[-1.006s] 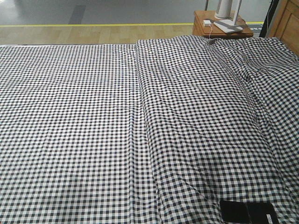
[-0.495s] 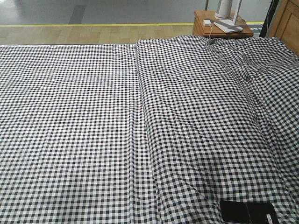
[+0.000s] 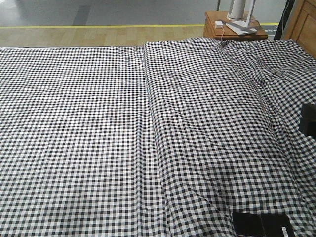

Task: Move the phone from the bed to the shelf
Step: 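Lower the right gripper onto the black phone on the bed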

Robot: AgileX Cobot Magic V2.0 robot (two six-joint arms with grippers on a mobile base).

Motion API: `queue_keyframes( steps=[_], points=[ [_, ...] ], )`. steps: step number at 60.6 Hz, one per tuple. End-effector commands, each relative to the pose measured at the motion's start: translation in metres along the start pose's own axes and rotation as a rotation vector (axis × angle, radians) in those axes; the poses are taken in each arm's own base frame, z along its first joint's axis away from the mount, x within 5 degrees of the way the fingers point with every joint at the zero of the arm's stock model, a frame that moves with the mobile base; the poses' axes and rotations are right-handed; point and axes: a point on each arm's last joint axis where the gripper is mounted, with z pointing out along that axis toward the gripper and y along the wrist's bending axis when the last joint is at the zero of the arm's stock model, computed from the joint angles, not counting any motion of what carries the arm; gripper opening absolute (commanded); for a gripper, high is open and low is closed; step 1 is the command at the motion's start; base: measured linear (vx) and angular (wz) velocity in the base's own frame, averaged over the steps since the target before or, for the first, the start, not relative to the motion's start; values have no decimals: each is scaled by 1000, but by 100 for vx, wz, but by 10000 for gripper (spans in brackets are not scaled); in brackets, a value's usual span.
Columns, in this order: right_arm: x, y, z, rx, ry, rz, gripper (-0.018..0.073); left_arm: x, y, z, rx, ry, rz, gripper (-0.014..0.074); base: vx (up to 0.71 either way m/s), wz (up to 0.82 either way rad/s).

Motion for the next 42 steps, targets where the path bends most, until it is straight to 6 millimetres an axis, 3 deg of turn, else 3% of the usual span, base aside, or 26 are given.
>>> queue_keyframes(
  steps=[1, 6, 19, 34, 42],
  points=[
    [-18, -2, -6, 14, -118, -10, 659, -14, 2, -3, -9, -107, -14, 1, 0, 0],
    [-18, -2, -6, 14, -121, -9, 706, -14, 2, -3, -9, -107, -14, 1, 0, 0],
    [-17, -2, -9, 5, -14, 53, 688, -14, 2, -3, -9, -107, -14, 1, 0, 0],
    [-53, -2, -14, 6, 81, 83, 680, -14, 2, -3, -9, -107, -14, 1, 0, 0],
    [-68, -21, -4, 70, 168, 132, 674, -14, 2, -3, -9, -107, -14, 1, 0, 0]
  ],
)
